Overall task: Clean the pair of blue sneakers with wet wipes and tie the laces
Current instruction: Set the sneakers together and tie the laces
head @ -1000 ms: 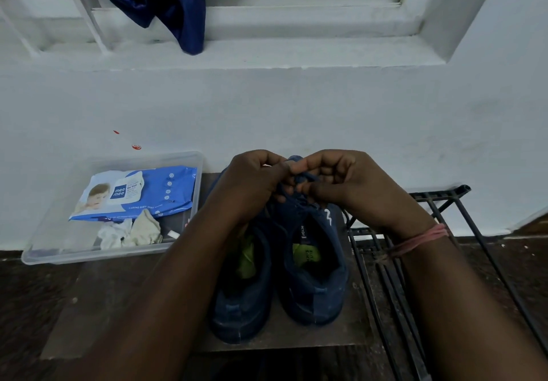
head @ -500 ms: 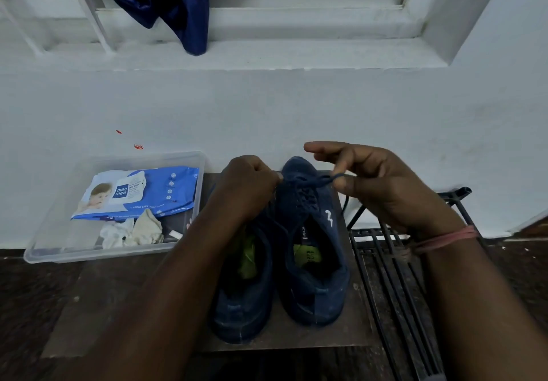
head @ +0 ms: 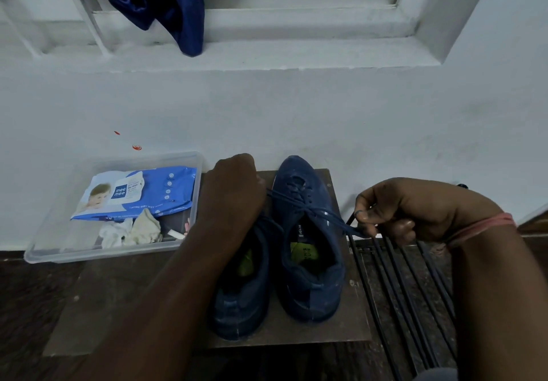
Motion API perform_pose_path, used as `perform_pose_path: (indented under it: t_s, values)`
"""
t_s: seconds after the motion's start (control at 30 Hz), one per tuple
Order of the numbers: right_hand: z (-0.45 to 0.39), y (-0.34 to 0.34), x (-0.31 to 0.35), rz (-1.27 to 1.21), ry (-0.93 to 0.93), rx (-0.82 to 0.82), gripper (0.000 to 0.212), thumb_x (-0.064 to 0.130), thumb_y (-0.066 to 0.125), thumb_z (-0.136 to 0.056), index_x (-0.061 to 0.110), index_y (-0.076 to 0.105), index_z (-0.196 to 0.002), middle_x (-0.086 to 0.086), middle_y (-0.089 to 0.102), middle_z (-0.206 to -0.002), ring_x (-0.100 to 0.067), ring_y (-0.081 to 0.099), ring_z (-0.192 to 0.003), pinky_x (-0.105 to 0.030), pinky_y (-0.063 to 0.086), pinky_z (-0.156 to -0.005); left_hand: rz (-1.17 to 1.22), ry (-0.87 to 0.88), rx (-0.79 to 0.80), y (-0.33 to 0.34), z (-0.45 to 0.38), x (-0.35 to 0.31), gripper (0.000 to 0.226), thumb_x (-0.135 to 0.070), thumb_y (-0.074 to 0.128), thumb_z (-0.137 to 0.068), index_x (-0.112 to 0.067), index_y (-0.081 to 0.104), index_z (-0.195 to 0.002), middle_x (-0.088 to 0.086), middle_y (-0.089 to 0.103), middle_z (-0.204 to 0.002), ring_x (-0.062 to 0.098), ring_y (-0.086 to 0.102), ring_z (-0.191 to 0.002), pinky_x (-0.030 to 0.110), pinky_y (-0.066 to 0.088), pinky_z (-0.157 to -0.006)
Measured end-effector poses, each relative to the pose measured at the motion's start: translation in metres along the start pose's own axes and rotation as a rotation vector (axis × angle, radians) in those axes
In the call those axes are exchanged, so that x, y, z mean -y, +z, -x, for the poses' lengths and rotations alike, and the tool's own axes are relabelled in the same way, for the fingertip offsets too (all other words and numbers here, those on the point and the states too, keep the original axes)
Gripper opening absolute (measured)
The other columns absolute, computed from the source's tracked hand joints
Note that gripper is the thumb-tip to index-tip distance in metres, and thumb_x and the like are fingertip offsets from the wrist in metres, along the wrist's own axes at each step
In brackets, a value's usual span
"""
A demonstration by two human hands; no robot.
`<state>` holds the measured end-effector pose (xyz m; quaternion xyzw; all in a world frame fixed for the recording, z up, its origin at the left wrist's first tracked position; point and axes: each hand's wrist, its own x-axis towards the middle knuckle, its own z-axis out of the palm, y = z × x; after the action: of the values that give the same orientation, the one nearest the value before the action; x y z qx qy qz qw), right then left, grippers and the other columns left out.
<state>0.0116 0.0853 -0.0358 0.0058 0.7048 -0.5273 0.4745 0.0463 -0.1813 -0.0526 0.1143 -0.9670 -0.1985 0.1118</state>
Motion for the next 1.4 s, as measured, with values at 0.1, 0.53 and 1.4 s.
perform_pose_path:
  t_s: [0.1,0.53,1.4]
  values:
    - [-0.003,0.003,0.002,0.010,0.023,-0.032,0.027,-0.004,0.046,-0.095,0.007,0.059,-0.074,-0.012,0.061,-0.065,-0.007,0.022,-0.033,-0.013,0.023,-0.040,-0.018,-0.009,0.005,0.002,-0.001,0.002,0.014,-0.017,0.054,-0.090,-0.010,0.056,-0.077,0.003,0.060,-0.075,0.024,0.057,-0.069,0.032,0.039,-0.060]
    - [-0.005,0.067,-0.002,0.426,-0.095,-0.303,0.059,0.030,0.092,-0.068,0.017,0.050,-0.107,-0.014,0.069,-0.096,-0.027,0.066,-0.062,-0.033,0.053,-0.049,0.275,-0.100,-0.050,-0.038,0.041,0.020,0.014,-0.030,0.063,-0.089,-0.029,0.068,-0.102,0.002,0.064,-0.116,0.028,0.057,-0.114,0.041,0.048,-0.095]
    - [0.024,0.207,0.029,1.091,-0.260,-0.963,0.028,0.041,0.066,-0.083,0.028,0.061,-0.108,-0.005,0.049,-0.121,-0.035,0.040,-0.118,-0.050,0.031,-0.097,0.306,0.045,0.008,-0.045,0.135,0.079,0.064,-0.023,0.077,-0.078,-0.034,0.055,-0.137,-0.006,0.055,-0.120,0.013,0.054,-0.108,0.029,0.045,-0.089]
